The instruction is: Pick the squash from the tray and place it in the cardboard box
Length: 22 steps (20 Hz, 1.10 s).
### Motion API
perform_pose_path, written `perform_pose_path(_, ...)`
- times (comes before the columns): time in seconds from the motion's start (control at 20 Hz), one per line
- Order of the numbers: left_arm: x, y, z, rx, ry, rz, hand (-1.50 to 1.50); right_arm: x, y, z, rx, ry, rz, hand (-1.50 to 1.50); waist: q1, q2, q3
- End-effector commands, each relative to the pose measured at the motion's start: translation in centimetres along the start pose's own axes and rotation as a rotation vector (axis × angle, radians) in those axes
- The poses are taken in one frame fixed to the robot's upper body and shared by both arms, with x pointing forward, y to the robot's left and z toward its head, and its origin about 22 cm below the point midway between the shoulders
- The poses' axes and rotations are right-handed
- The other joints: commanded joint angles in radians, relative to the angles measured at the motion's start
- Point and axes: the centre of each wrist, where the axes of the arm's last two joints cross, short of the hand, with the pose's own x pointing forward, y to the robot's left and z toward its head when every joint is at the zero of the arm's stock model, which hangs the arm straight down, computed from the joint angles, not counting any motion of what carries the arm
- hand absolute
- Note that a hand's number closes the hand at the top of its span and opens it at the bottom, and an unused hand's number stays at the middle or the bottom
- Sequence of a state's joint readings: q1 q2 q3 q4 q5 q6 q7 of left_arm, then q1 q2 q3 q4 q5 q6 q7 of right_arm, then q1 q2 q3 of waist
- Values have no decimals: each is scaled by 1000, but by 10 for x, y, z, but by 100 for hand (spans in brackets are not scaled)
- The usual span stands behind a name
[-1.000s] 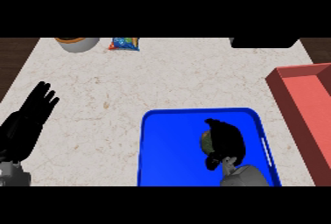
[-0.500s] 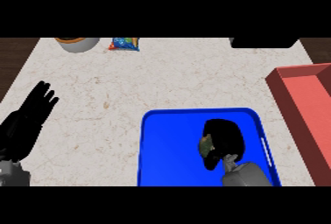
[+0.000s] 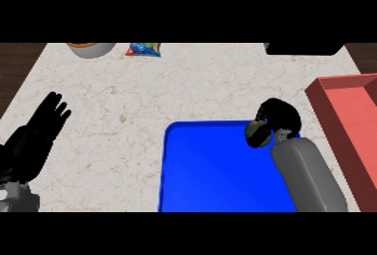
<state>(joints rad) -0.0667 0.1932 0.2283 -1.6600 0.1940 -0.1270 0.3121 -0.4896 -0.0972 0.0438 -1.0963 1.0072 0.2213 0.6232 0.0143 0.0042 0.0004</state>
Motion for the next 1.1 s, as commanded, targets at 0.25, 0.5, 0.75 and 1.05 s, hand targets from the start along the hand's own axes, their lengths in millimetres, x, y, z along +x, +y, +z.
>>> perform_pose_path(0.25, -2, 19, -3, 22, 11, -3, 0, 28, -34, 2, -211, 37, 14, 150, -14, -6, -1)
perform_pose_path(0.5, -11, 0, 9, 28, 10, 9, 0, 41, -78, 33, -342, -35, 7, 150, -17, -10, -1)
perform_pose_path(0.75, -7, -1, 1, 15, 12, 5, 0, 67, -136, 74, -560, -18, -39, 150, -18, -9, -1)
perform_pose_path(1.05, -13, 16, 5, 15, 12, -7, 0, 47, -173, 100, -746, 130, -95, 150, -20, -8, -1)
